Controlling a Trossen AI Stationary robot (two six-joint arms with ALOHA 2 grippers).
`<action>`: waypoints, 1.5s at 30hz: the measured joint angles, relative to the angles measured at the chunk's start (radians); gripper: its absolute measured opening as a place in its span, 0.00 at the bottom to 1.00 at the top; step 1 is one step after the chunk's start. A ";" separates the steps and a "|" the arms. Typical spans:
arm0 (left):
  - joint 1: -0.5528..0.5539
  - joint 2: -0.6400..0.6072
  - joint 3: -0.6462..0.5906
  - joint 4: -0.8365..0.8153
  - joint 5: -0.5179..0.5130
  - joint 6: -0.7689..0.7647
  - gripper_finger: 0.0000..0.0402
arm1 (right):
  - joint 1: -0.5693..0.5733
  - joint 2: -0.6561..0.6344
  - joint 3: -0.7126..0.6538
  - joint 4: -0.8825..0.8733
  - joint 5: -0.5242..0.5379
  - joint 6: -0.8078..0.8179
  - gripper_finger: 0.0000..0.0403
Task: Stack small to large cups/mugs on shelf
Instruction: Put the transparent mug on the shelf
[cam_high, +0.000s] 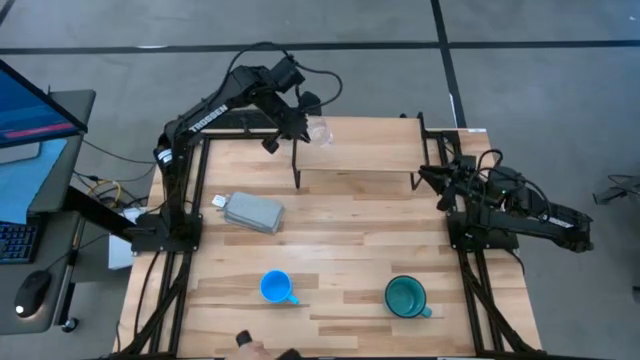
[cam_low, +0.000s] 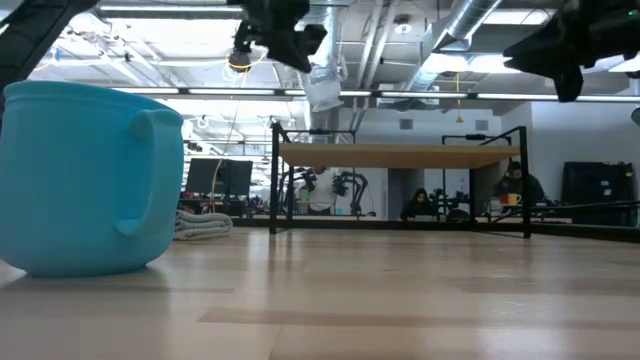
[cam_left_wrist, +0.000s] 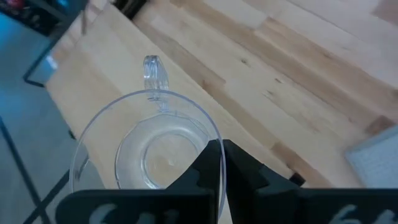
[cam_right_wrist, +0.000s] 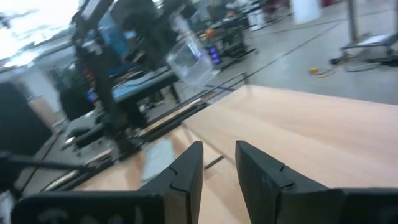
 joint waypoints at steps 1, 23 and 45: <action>0.001 0.010 0.001 0.005 -0.002 0.019 0.00 | 0.000 0.000 0.000 0.000 0.017 0.011 0.29; 0.015 0.134 0.023 -0.132 -0.090 0.261 0.00 | 0.000 0.000 0.000 0.015 0.073 0.063 0.29; 0.010 0.135 0.123 -0.182 -0.101 0.272 0.00 | 0.000 0.000 0.000 0.031 0.126 0.081 0.29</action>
